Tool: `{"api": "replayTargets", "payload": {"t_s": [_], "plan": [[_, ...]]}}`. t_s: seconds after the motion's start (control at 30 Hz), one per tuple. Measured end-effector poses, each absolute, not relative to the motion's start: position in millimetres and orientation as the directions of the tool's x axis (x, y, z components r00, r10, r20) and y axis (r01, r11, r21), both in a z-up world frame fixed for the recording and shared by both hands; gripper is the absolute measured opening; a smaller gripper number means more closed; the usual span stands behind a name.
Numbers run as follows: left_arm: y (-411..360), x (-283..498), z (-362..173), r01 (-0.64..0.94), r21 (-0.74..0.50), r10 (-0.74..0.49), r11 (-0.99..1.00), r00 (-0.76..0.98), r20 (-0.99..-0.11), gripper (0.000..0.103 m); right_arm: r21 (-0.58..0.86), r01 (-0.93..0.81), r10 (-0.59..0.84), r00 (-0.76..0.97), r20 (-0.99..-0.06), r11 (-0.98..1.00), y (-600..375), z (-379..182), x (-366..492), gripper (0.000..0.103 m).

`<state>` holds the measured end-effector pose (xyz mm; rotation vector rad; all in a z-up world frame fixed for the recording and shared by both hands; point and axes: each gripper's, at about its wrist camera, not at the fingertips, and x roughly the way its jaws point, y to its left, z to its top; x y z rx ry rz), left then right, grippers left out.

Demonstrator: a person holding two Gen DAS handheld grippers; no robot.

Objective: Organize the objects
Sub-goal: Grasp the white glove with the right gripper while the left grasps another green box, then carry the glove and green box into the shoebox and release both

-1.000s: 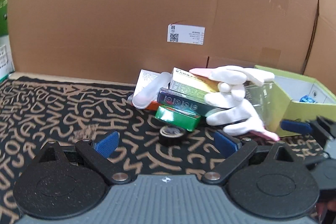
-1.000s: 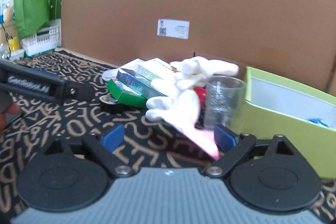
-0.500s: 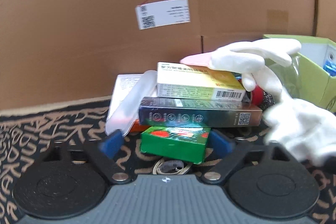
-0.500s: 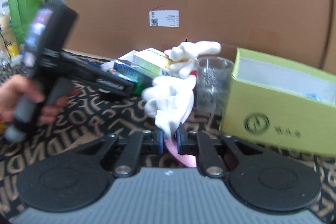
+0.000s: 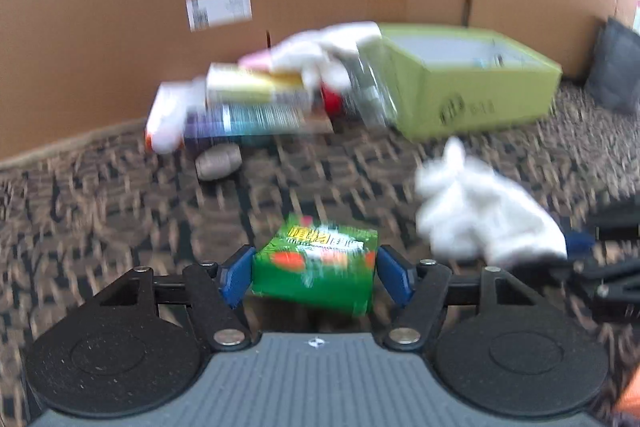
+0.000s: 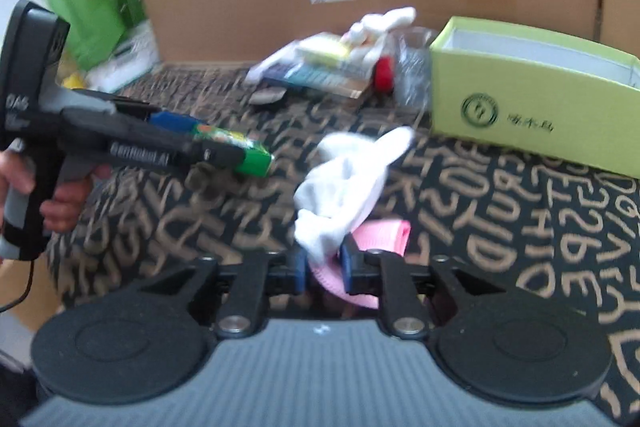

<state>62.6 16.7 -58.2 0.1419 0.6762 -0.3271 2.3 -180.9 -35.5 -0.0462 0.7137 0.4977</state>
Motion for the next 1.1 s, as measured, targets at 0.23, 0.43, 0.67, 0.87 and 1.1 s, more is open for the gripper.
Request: {"api": "replayTargets", "payload": {"t_s": [0.23, 0.43, 0.67, 0.87, 1.1], "plan": [[3.3, 62.7, -66.3, 0.332, 0.06, -0.222, 0.941, 0.743, -0.631, 0.081, 0.065, -0.451, 0.391, 0.684, -0.615, 0.89, -175.9, -30.9, -0.7, 0.062], [1.6, 76.8, -68.0, 0.308, 0.043, -0.211, 0.95, 0.742, -0.636, 0.077, 0.121, -0.398, 0.384, 0.694, -0.609, 0.909, -174.1, -38.8, 16.4, 0.053], [3.0, 76.8, -77.1, 0.267, 0.028, -0.188, 0.963, 0.745, -0.641, 0.078, 0.123, -0.382, 0.371, 0.689, -0.623, 0.916, -168.7, -48.3, 13.2, 0.03], [-0.2, 67.9, -76.5, 0.236, 0.027, -0.168, 0.971, 0.761, -0.626, 0.07, 0.118, -0.361, 0.355, 0.715, -0.603, 0.925, -163.1, -51.0, 9.7, 0.014], [-2.6, 56.4, -63.4, 0.234, -0.027, -0.2, 0.972, 0.762, -0.616, 0.069, 0.16, -0.336, 0.365, 0.744, -0.56, 0.928, -172.6, -42.1, 3.3, 0.011]]}}
